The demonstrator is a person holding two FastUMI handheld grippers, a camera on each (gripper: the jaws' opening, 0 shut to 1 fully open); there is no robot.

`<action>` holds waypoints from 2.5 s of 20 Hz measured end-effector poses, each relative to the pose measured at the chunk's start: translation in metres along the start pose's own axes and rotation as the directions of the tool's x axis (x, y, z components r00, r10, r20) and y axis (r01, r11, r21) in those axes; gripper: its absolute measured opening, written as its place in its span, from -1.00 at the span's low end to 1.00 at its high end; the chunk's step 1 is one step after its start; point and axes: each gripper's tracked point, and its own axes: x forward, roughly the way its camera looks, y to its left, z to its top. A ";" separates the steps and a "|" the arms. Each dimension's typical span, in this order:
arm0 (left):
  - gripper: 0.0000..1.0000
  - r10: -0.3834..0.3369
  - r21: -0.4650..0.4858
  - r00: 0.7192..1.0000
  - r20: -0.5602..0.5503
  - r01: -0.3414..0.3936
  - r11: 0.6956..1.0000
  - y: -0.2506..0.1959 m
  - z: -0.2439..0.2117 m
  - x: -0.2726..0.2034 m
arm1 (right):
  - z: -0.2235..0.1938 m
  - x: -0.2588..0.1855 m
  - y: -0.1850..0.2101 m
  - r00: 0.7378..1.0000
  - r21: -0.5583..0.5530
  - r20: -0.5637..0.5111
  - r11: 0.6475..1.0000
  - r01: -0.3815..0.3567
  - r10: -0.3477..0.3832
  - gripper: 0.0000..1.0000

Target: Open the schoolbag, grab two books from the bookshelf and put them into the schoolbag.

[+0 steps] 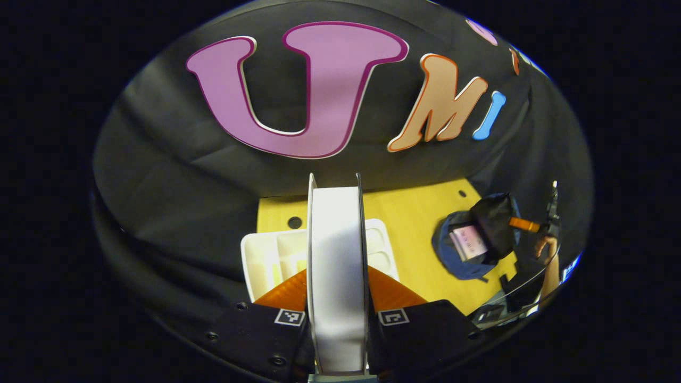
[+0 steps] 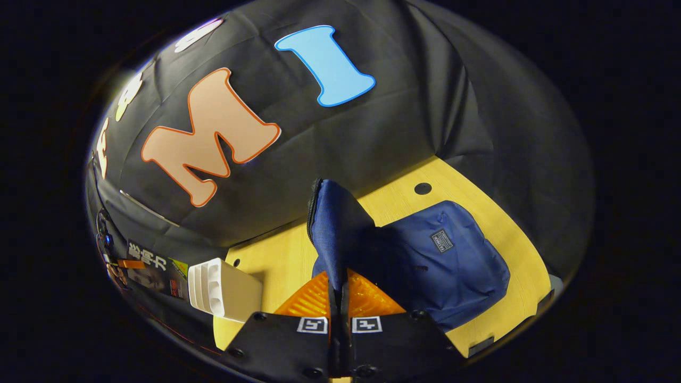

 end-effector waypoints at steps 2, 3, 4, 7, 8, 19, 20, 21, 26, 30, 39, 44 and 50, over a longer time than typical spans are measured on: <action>-0.30 -0.071 -0.065 0.997 0.016 0.072 0.995 -0.018 -0.003 0.009 | 0.000 -0.001 0.000 1.000 -0.002 -0.001 1.000 0.000 0.000 -0.95; -0.30 -0.099 -0.094 0.995 0.021 0.101 0.990 -0.025 -0.005 0.014 | 0.000 -0.001 0.000 1.000 -0.002 -0.002 1.000 0.000 0.000 -0.94; -0.30 -0.125 -0.123 0.992 0.029 0.128 0.984 -0.032 -0.006 0.019 | 0.000 -0.001 -0.001 1.000 -0.001 -0.002 1.000 0.000 0.000 -0.94; -0.29 -0.206 -0.215 0.977 0.052 0.212 0.953 -0.048 -0.007 0.030 | 0.000 -0.001 -0.001 1.000 -0.001 -0.002 1.000 0.001 -0.001 -0.94; -0.29 -0.229 -0.246 0.972 0.060 0.237 0.940 -0.053 -0.009 0.033 | 0.001 -0.001 -0.002 1.000 0.000 -0.002 1.000 0.002 -0.002 -0.94; -0.30 -0.442 -0.496 0.886 0.140 0.449 0.743 -0.110 -0.038 0.080 | 0.002 0.000 -0.003 1.000 -0.002 -0.007 1.000 0.009 -0.009 -0.94; -0.29 -0.454 -0.514 0.878 0.153 0.463 0.722 -0.118 -0.040 0.087 | 0.001 0.000 -0.003 1.000 -0.002 -0.008 1.000 0.009 -0.009 -0.94; -0.30 -0.476 -0.529 0.865 0.157 0.481 0.699 -0.127 -0.042 0.095 | 0.001 0.001 -0.003 1.000 0.000 -0.008 1.000 0.007 -0.007 -0.94; -0.27 -0.537 -0.587 0.826 0.170 0.523 0.618 -0.166 -0.055 0.132 | 0.001 0.000 -0.004 1.000 0.008 -0.006 1.000 0.007 -0.007 -0.94; -0.30 -0.583 -0.620 0.788 0.195 0.560 0.550 -0.196 -0.062 0.164 | 0.001 0.000 -0.004 1.000 0.011 -0.008 1.000 0.009 -0.008 -0.94; -0.29 -0.656 -0.635 0.730 0.190 0.601 0.485 -0.272 -0.071 0.227 | -0.002 -0.001 -0.003 1.000 0.018 -0.010 1.000 0.004 -0.004 -0.94; -0.30 -0.690 -0.645 0.702 0.177 0.612 0.458 -0.318 -0.072 0.255 | -0.001 -0.003 -0.005 1.000 0.021 -0.008 1.000 0.004 -0.004 -0.94; -0.33 -0.691 -0.699 0.697 0.192 0.591 0.403 -0.344 -0.081 0.293 | 0.003 -0.007 -0.011 1.000 0.032 -0.003 0.999 0.008 -0.008 -0.94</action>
